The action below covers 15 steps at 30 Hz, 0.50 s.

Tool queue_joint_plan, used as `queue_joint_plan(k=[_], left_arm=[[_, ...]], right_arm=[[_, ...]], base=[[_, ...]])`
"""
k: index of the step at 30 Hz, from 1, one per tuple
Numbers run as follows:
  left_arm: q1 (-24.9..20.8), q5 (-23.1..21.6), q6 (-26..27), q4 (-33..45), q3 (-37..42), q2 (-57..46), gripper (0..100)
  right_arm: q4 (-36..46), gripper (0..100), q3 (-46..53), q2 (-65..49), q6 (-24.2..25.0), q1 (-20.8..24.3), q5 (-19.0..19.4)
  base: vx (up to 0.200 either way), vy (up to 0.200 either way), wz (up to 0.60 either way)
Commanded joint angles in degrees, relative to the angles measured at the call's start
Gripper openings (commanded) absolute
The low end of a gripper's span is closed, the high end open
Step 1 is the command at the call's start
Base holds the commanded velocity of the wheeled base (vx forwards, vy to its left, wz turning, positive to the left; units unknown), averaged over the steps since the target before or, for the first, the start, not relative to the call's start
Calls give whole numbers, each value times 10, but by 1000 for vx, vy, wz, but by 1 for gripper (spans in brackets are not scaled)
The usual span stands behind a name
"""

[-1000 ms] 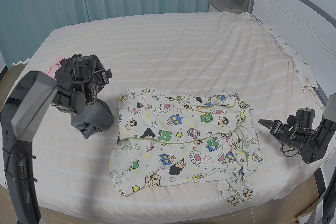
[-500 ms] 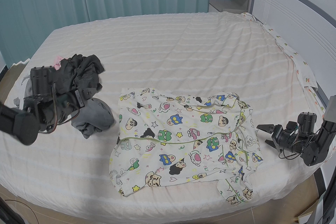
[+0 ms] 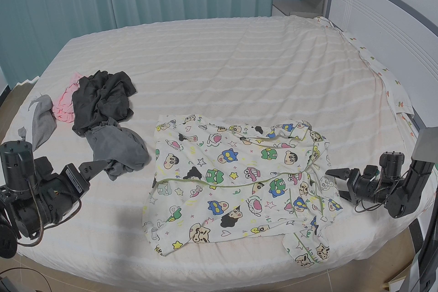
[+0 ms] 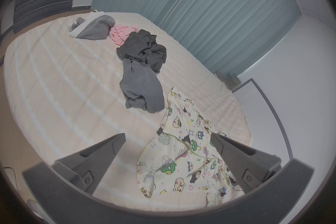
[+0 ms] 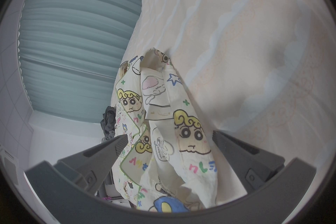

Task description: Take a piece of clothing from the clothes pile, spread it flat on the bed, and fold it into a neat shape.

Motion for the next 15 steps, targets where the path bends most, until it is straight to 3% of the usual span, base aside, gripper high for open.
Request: queue_joint_plan(k=[1, 2, 5, 15], left_arm=[[-12, -2, -5, -1, 27, -45, 100], [-12, -2, -5, -1, 28, -47, 100], [-12, -3, -6, -1, 30, -55, 100], [-26, -4, -6, -2, 39, -54, 100]], right_arm=[[0, 100, -14, 17, 19, 0, 3], [0, 0, -14, 18, 24, 0, 3], [-6, 0, -25, 18, 56, -1, 3], [-45, 0, 1, 7, 78, -23, 1]], base=[[0, 0, 0], [0, 0, 0], [0, 0, 0], [0, 0, 0]])
